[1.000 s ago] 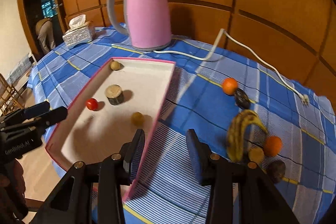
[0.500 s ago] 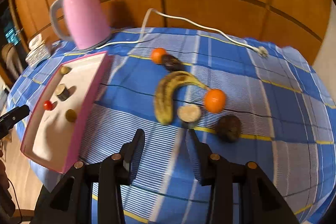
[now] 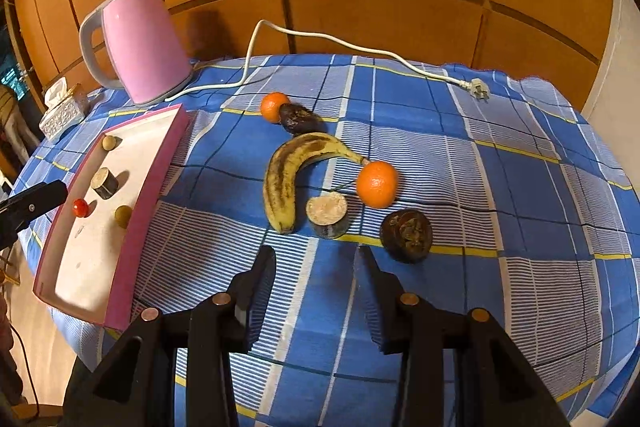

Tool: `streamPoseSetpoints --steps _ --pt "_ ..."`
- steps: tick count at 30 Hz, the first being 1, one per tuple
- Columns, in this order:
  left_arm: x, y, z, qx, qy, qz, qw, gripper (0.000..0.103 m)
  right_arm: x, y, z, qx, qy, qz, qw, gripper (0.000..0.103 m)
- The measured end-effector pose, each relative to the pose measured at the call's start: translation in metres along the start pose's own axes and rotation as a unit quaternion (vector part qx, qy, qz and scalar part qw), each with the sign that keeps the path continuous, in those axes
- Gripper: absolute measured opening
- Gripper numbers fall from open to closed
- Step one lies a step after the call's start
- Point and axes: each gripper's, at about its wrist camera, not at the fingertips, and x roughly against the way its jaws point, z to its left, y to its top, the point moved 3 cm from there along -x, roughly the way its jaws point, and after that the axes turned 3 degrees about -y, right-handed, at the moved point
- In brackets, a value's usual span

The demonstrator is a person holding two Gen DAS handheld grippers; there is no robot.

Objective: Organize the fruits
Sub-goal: 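Move the left gripper toward the orange beside the banana, then close the left gripper on the orange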

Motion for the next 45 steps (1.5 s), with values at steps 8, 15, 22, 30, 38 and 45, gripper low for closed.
streamPoseSetpoints --steps 8,15,22,30,38,45 --pt "-0.018 0.017 -0.019 -0.023 -0.017 0.012 0.9995 0.067 -0.002 -0.007 -0.020 -0.021 -0.010 0.008 1.000 0.041" --pt "-0.049 0.039 -0.040 -0.030 -0.049 0.043 0.9974 0.052 -0.002 -0.010 -0.035 -0.037 -0.015 0.010 0.999 0.041" --pt "-0.091 0.068 -0.053 -0.008 -0.086 0.074 0.9935 0.039 0.004 -0.011 -0.042 -0.028 -0.017 -0.002 0.999 0.041" --pt "-0.142 0.096 -0.062 0.029 -0.118 0.106 0.9868 0.039 0.002 -0.010 -0.052 -0.039 -0.016 0.001 0.999 0.041" --pt "-0.195 0.124 -0.068 0.081 -0.132 0.127 0.9798 0.039 -0.002 -0.011 -0.068 -0.051 -0.023 0.010 0.998 0.041" --pt "-0.231 0.131 -0.072 0.090 -0.126 0.143 0.9774 0.051 -0.005 -0.009 -0.081 -0.063 -0.029 0.015 0.997 0.041"
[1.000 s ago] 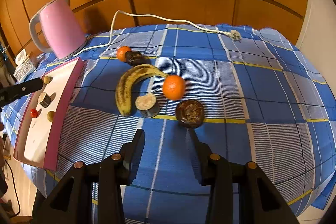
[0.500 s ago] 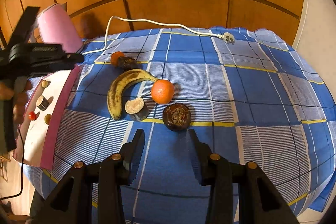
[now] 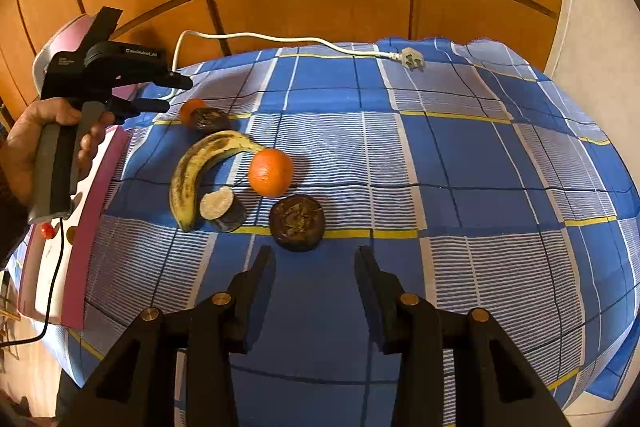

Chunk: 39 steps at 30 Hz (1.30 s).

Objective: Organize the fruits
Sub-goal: 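Close the left gripper on the orange, then carry the orange toward the tray with the left gripper while the right gripper grasps the banana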

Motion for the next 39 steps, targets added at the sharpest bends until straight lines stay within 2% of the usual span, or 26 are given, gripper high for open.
streamPoseSetpoints --steps 4,7,11,16,21,24,28,31,34,38,39 --pt "-0.022 -0.003 0.005 0.007 0.003 0.026 0.9996 0.047 -0.003 0.001 -0.002 -0.004 0.000 0.005 1.000 0.041" --pt "-0.027 -0.005 0.004 -0.001 -0.002 0.023 0.9997 0.040 -0.004 -0.001 0.000 -0.005 0.003 0.007 1.000 0.041" --pt "-0.024 -0.007 0.009 0.008 -0.013 0.021 0.9997 0.039 -0.008 -0.003 0.003 -0.001 0.005 0.014 1.000 0.041" --pt "0.002 -0.015 0.014 -0.011 -0.001 0.009 0.9999 0.039 -0.007 -0.002 0.003 -0.004 0.002 0.011 1.000 0.041" --pt "0.035 -0.049 0.011 -0.071 0.036 0.009 0.9968 0.039 -0.004 0.000 0.004 -0.011 0.004 0.006 1.000 0.041" --pt "0.048 -0.079 0.003 -0.118 0.054 0.013 0.9915 0.039 -0.002 0.000 0.007 -0.009 0.004 0.002 1.000 0.041" --pt "0.053 -0.126 -0.013 -0.181 0.076 0.021 0.9804 0.039 0.004 0.001 0.008 -0.012 0.005 -0.005 1.000 0.041" --pt "0.052 -0.152 -0.017 -0.201 0.091 0.028 0.9749 0.039 0.008 0.001 0.009 -0.012 0.006 -0.010 1.000 0.041" --pt "0.054 -0.165 -0.021 -0.217 0.110 0.004 0.9699 0.039 0.013 0.001 0.011 -0.013 0.008 -0.016 1.000 0.041" --pt "0.044 -0.170 -0.014 -0.194 0.113 0.014 0.9744 0.040 0.016 -0.002 0.008 -0.016 0.006 -0.013 1.000 0.041" --pt "0.044 -0.171 -0.017 -0.203 0.117 0.006 0.9721 0.039 0.016 -0.003 0.007 -0.020 0.010 -0.012 1.000 0.041"
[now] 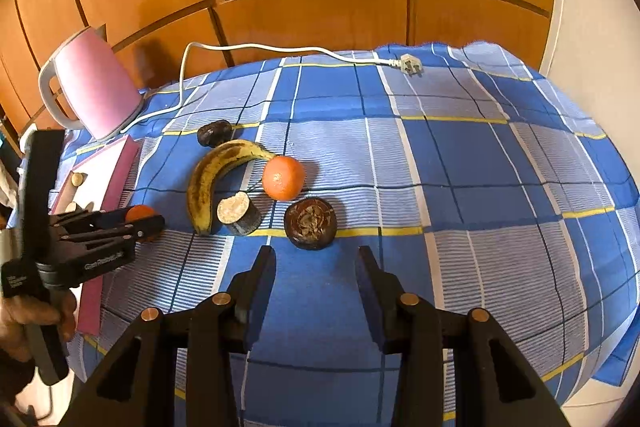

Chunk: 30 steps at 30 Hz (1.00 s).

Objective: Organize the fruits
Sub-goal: 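Carry the orange toward the tray with the left gripper while the right gripper grasps the banana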

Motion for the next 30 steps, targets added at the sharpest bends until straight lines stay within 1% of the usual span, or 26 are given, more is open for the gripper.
streamPoseSetpoints --steps 1,6,8,10,12,16,20,22,23,25,27,28,30 --pt "0.000 -0.001 -0.002 -0.003 0.005 0.002 1.0000 0.039 0.000 -0.001 -0.001 -0.001 0.001 0.001 1.000 0.041" --pt "0.007 -0.001 0.002 0.011 -0.009 -0.005 0.9999 0.038 -0.003 -0.007 -0.007 -0.013 0.001 0.014 1.000 0.041" --pt "0.016 -0.003 -0.001 0.010 -0.024 -0.017 0.9995 0.038 -0.005 -0.008 -0.009 -0.013 0.000 0.017 1.000 0.041" --pt "0.027 -0.007 -0.002 0.007 -0.022 -0.029 0.9993 0.039 -0.007 -0.009 -0.007 -0.015 0.009 0.024 1.000 0.041" --pt "0.041 -0.011 -0.002 0.014 -0.035 -0.042 0.9984 0.039 -0.008 -0.007 -0.003 -0.012 0.019 0.026 0.999 0.041" --pt "0.065 -0.023 0.005 0.029 -0.043 -0.065 0.9965 0.039 -0.008 0.004 0.018 0.006 0.059 0.026 0.998 0.041" --pt "0.084 -0.036 0.017 0.048 -0.048 -0.077 0.9947 0.039 -0.016 0.021 0.047 0.033 0.089 0.027 0.995 0.041" --pt "0.095 -0.042 0.025 0.056 -0.046 -0.084 0.9938 0.039 -0.021 0.032 0.062 0.045 0.096 0.023 0.994 0.041" --pt "0.098 -0.044 0.029 0.061 -0.044 -0.088 0.9933 0.039 -0.025 0.038 0.070 0.054 0.101 0.022 0.993 0.046" --pt "0.106 -0.049 0.039 0.075 -0.042 -0.097 0.9916 0.039 -0.037 0.048 0.087 0.061 0.113 0.034 0.991 0.052" --pt "0.113 -0.055 0.051 0.093 -0.037 -0.102 0.9897 0.039 -0.050 0.055 0.100 0.071 0.118 0.046 0.989 0.056" --pt "0.116 -0.058 0.058 0.103 -0.035 -0.104 0.9886 0.039 -0.056 0.057 0.105 0.077 0.114 0.050 0.989 0.057" --pt "0.123 -0.065 0.072 0.122 -0.028 -0.109 0.9860 0.039 -0.075 0.059 0.115 0.090 0.089 0.072 0.989 0.057"
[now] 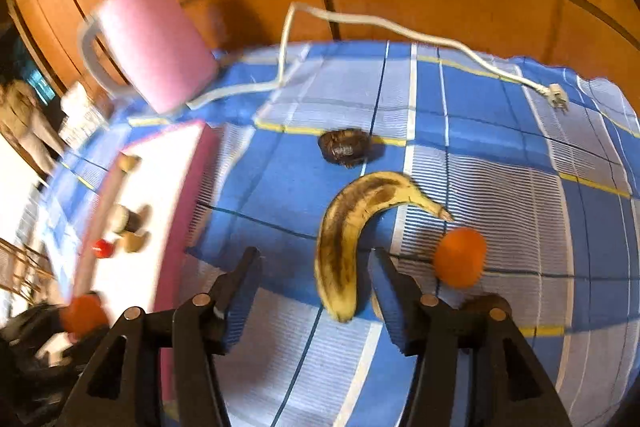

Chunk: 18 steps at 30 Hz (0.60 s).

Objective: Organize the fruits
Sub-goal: 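Carry the orange toward the tray with the left gripper while the right gripper grasps the banana, then lower the orange into the tray and open the left gripper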

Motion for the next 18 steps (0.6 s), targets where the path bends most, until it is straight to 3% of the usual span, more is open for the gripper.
streamPoseSetpoints --steps 7,8,9,10,15,18 --pt "0.023 -0.004 0.056 0.061 0.044 -0.024 0.9969 0.039 -0.039 0.006 -0.001 0.006 -0.050 0.042 0.998 0.055" --pt "0.022 -0.002 0.061 0.069 0.045 -0.024 0.9964 0.039 -0.042 0.006 -0.001 0.007 -0.048 0.047 0.998 0.051" --pt "0.021 0.001 0.065 0.075 0.043 -0.024 0.9960 0.039 -0.045 0.006 -0.001 0.010 -0.045 0.052 0.998 0.036" --pt "0.019 0.005 0.069 0.083 0.040 -0.025 0.9955 0.039 -0.048 0.005 -0.001 0.014 -0.050 0.056 0.997 0.032" --pt "0.002 0.037 0.079 0.126 0.010 -0.026 0.9916 0.039 -0.052 0.001 0.000 0.030 -0.054 0.053 0.997 0.032" --pt "-0.016 0.058 0.078 0.118 0.024 -0.027 0.9923 0.039 -0.052 0.000 -0.003 0.021 -0.038 0.051 0.998 0.032"
